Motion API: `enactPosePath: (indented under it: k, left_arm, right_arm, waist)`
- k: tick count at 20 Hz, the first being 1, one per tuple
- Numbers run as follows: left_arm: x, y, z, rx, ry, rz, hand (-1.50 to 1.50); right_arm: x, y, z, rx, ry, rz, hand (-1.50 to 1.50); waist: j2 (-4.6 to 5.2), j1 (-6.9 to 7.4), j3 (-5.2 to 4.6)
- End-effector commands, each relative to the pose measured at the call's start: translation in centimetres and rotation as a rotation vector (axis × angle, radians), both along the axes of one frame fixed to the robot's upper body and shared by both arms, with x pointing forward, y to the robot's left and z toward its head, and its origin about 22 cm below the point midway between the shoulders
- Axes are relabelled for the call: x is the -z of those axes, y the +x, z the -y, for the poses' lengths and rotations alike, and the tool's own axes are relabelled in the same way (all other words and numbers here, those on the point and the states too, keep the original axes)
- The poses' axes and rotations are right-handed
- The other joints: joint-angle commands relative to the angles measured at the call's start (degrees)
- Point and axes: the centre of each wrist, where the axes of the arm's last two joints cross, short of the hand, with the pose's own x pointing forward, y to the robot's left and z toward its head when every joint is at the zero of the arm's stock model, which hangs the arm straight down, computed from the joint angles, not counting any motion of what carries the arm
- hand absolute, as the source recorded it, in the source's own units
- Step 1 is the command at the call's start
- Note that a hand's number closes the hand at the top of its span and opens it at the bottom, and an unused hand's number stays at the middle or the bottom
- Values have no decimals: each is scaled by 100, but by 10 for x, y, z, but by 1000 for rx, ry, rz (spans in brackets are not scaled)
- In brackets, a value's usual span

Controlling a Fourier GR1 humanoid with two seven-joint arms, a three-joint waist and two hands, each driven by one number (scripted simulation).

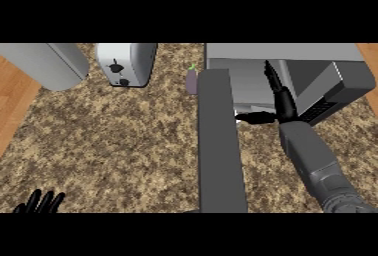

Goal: Pick up the milk, place it into the microwave and close the microwave

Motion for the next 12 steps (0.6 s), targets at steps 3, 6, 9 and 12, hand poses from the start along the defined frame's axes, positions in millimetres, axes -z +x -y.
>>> enactPosePath:
  k: [3, 6, 9, 12]
  left_arm:
    - [4, 25, 26, 48, 17, 8, -150]
    - [-10, 31, 43, 114, 19, -1, -150]
    - [-9, 34, 43, 114, 15, -35, -150]
    - [-8, 37, 65, 184, 39, -63, 150]
  right_arm:
    - [22, -19, -9, -76, 62, -31, -150]
    - [47, -45, 0, -75, 87, -16, -150]
    - [57, -62, 7, -57, 116, -63, -150]
    - [67, -80, 13, -110, 161, -66, -150]
  waist:
    - [-74, -204, -12]
    - [-73, -229, -10]
    - [-100, -279, -16]
    - [-118, -347, -18]
